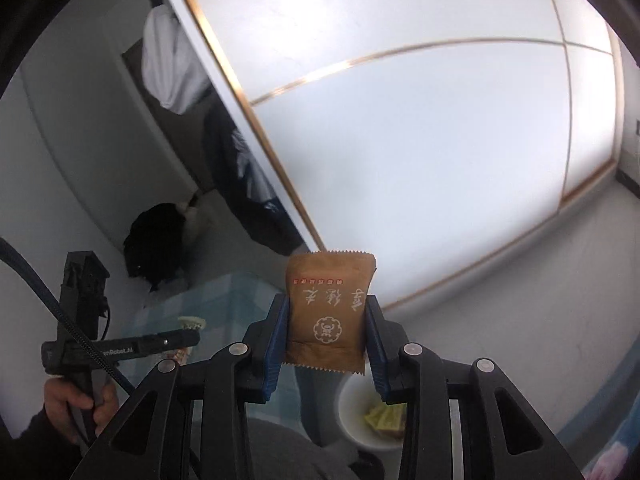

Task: Collect trash
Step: 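Carry the snack wrapper with the left tool while the right tool carries the sachet to the bin, then open both tools over the bin to drop the wrapper and sachet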

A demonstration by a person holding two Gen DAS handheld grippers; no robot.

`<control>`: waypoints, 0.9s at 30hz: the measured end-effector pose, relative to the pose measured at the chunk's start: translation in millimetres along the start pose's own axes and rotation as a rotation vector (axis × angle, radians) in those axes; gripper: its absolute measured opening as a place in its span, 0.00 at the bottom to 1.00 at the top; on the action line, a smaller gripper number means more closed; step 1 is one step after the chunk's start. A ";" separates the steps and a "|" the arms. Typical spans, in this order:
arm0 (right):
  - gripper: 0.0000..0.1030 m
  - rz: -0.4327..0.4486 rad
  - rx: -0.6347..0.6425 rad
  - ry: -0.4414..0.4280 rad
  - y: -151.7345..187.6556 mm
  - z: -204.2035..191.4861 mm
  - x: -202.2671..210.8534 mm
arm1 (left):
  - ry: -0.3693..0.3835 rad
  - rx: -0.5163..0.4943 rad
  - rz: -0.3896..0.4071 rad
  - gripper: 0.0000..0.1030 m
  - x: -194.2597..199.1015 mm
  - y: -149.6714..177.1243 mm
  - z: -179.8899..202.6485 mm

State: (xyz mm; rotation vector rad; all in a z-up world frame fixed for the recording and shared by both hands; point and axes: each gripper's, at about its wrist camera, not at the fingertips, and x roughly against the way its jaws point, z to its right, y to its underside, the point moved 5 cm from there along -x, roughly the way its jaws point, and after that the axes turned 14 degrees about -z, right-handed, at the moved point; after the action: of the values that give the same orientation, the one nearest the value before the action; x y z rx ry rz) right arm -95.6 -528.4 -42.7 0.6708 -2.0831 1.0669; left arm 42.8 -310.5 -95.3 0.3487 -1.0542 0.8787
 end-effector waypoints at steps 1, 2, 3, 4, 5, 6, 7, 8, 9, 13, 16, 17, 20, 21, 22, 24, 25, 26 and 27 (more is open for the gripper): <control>0.34 -0.029 -0.030 0.000 5.7 14.6 -11.7 | -0.002 -0.002 -0.022 0.14 -8.9 -2.0 4.1; 0.34 -0.048 -0.050 -0.001 9.6 23.1 -20.8 | -0.009 -0.008 -0.044 0.14 -17.4 -4.3 6.8; 0.34 -0.064 -0.068 -0.004 13.8 30.1 -28.9 | -0.023 -0.021 -0.073 0.14 -30.9 -9.3 10.8; 0.34 -0.082 -0.092 -0.006 18.2 40.3 -38.6 | -0.030 -0.030 -0.091 0.14 -39.9 -13.3 14.5; 0.34 -0.102 -0.120 -0.012 23.0 50.3 -48.9 | -0.032 -0.039 -0.119 0.14 -50.8 -16.3 17.5; 0.34 -0.119 -0.138 -0.019 25.2 57.0 -56.7 | -0.034 -0.045 -0.149 0.14 -62.2 -19.9 19.9; 0.34 -0.140 -0.156 -0.025 29.5 64.6 -67.1 | -0.038 -0.052 -0.174 0.14 -71.4 -22.3 21.8; 0.34 -0.160 -0.171 -0.027 33.8 71.7 -77.9 | -0.042 -0.063 -0.199 0.14 -77.1 -21.2 21.8; 0.34 -0.181 -0.186 -0.030 37.9 78.2 -88.4 | -0.056 -0.081 -0.238 0.14 -90.5 -23.5 24.1; 0.34 -0.258 -0.274 -0.076 56.9 96.6 -126.3 | -0.089 -0.103 -0.336 0.14 -123.0 -26.7 22.0; 0.34 -0.323 -0.331 -0.119 70.6 104.9 -158.4 | -0.120 -0.122 -0.394 0.14 -145.0 -30.9 18.3; 0.34 -0.340 -0.340 -0.127 73.2 106.0 -167.7 | -0.137 -0.121 -0.415 0.14 -153.1 -31.9 16.4; 0.35 -0.390 -0.356 -0.149 84.5 107.6 -192.3 | -0.128 -0.097 -0.466 0.14 -168.2 -33.0 14.5; 0.35 -0.403 -0.359 -0.153 87.3 107.2 -200.8 | -0.128 -0.091 -0.480 0.14 -171.0 -34.8 12.5; 0.35 -0.416 -0.360 -0.154 89.6 104.1 -207.6 | -0.132 -0.090 -0.495 0.14 -175.9 -35.7 11.8; 0.35 -0.448 -0.368 -0.156 94.0 104.6 -222.5 | -0.133 -0.100 -0.525 0.14 -185.8 -34.9 15.1; 0.35 -0.458 -0.374 -0.159 93.5 107.3 -229.0 | -0.137 -0.108 -0.543 0.14 -190.6 -35.3 16.4; 0.35 -0.471 -0.382 -0.162 95.2 109.2 -236.1 | -0.144 -0.111 -0.561 0.14 -195.8 -34.2 16.1; 0.37 -0.480 -0.389 -0.162 96.2 109.6 -240.9 | -0.153 -0.108 -0.574 0.14 -199.5 -33.5 14.9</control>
State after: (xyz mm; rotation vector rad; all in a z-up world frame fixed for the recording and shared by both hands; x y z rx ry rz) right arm -49.5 -538.1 -320.3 1.0104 -2.0320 0.3380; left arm 18.5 -432.2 -255.7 0.5970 -1.0586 0.2839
